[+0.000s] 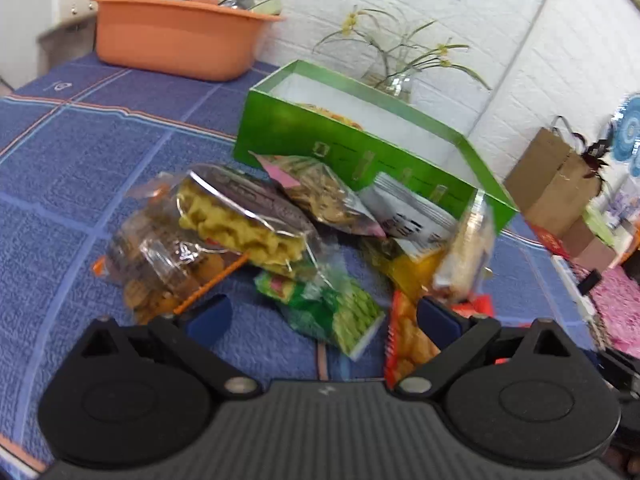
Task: Organize snacks
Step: 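Grasp the green pea bag with the left gripper while the right grasps a clear brown-cake pack, then lift both packets over the green box and release them inside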
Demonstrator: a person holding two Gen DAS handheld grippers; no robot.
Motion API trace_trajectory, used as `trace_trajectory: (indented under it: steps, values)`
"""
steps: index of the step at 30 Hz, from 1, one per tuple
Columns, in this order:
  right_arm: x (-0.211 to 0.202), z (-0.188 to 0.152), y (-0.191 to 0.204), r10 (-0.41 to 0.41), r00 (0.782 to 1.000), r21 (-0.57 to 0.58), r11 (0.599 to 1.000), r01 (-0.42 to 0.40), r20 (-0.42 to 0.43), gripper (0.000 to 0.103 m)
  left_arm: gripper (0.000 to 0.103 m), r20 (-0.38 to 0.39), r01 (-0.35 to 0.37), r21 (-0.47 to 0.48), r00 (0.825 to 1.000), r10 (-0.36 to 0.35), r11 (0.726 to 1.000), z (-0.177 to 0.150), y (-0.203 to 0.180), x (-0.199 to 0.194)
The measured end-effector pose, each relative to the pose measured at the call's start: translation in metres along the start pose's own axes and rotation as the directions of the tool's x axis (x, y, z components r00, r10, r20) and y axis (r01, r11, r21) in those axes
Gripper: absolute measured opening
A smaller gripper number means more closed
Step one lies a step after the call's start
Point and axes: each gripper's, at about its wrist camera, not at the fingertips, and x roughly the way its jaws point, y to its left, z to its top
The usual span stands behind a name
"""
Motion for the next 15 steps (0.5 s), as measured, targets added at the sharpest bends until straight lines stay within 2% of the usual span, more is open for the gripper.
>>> trace_trajectory:
  steps: [3,5,6,7,8,10,11,15]
  values:
    - [-0.001,-0.003,-0.002,0.015,1.0,0.014,1.0,-0.015,0.004,0.102,0.097,0.012,-0.044,0.07,0.999,0.043,0.997,0.003,-0.007,0.01]
    - [-0.001,-0.004,-0.004,0.029,1.0,0.02,0.999,-0.029,-0.002,0.101,0.093,0.023,-0.074,0.123,0.997,0.072,0.99,0.003,-0.013,0.014]
    - [0.0,-0.005,-0.005,0.038,0.999,0.024,0.999,-0.038,-0.007,0.093,0.082,0.034,-0.083,0.156,0.996,0.078,0.984,0.0,-0.016,0.014]
    - [0.0,-0.006,-0.006,0.046,0.999,0.028,0.999,-0.045,-0.012,0.091,0.06,0.037,-0.078,0.188,0.997,0.072,0.979,-0.003,-0.019,0.013]
    - [-0.001,-0.007,-0.006,0.048,0.999,0.027,0.999,-0.048,-0.008,0.087,0.056,0.035,-0.067,0.219,0.998,0.06,0.973,-0.006,-0.021,0.011]
    - [-0.005,-0.008,-0.006,0.061,0.998,0.025,0.998,-0.06,-0.005,0.082,0.055,0.023,-0.043,0.232,0.999,0.039,0.972,-0.01,-0.021,0.004]
    - [-0.007,-0.008,-0.006,0.067,0.998,0.027,0.997,-0.067,-0.002,0.065,0.054,0.017,-0.025,0.229,1.0,0.021,0.973,-0.012,-0.019,-0.001]
    - [-0.017,-0.01,-0.005,0.069,0.997,0.021,0.997,-0.07,0.028,0.063,0.049,-0.01,0.06,0.146,0.998,-0.059,0.987,-0.024,-0.005,-0.025]
